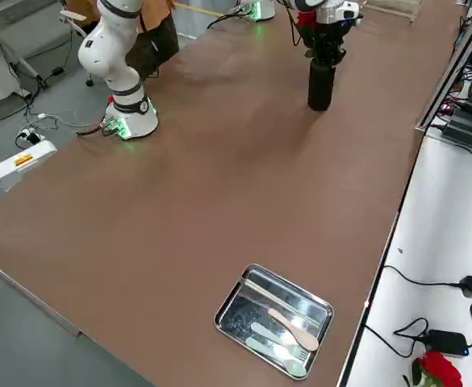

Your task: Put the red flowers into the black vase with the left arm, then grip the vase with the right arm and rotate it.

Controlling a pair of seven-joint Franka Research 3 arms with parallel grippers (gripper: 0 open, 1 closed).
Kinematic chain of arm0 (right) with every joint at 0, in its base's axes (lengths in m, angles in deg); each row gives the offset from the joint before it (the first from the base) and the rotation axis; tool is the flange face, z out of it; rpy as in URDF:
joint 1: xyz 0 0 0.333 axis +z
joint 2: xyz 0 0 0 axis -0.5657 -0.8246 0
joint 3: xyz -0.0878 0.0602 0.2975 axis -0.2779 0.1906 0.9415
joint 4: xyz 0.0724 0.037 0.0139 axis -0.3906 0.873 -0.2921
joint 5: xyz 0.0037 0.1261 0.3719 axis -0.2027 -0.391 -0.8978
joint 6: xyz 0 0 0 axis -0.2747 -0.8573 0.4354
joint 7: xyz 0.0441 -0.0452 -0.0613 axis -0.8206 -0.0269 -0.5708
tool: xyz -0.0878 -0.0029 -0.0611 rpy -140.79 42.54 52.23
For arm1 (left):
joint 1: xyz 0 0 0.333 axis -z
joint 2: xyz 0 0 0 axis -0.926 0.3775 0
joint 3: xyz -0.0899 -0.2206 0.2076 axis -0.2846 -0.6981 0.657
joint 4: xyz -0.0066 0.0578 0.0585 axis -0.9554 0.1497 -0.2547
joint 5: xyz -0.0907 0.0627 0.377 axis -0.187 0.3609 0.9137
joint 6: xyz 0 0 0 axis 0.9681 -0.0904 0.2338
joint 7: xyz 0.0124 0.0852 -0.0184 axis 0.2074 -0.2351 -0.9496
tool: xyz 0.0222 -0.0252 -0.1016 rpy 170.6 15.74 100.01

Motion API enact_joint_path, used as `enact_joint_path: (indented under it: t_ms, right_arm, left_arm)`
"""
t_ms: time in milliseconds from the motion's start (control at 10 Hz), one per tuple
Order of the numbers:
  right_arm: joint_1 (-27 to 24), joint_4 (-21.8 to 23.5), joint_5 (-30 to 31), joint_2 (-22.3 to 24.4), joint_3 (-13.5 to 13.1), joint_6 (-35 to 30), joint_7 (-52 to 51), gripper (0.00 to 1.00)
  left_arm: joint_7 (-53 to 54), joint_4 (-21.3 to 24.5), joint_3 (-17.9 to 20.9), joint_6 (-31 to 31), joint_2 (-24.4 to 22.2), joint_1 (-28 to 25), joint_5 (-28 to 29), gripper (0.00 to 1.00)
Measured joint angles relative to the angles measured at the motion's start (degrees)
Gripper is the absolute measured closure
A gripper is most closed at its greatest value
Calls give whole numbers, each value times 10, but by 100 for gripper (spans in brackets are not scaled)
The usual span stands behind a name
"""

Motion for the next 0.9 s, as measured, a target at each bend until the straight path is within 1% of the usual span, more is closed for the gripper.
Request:
enact_joint_path:
  t_ms: [100, 500, 700, 800, 900]
  right_arm:
    - [0, -1, 0, 0, 0, 0, 0, 75]
    - [1, -4, 0, 0, 0, 1, 0, 72]
    - [1, -7, 0, 0, -1, 1, 0, 69]
    - [1, -9, 0, 0, -2, 1, 0, 65]
    - [0, -11, 0, -1, -3, 1, 0, 63]
  left_arm:
    - [0, 0, 0, 0, 0, 0, 0, 0]
    - [0, 0, 0, 0, 0, 0, 0, 0]
    - [-1, 0, 0, 1, 3, 0, 0, 0]
    - [-1, 0, 1, 2, 5, 0, 0, 0]
    - [-1, 0, 1, 2, 5, 0, 0, 0]
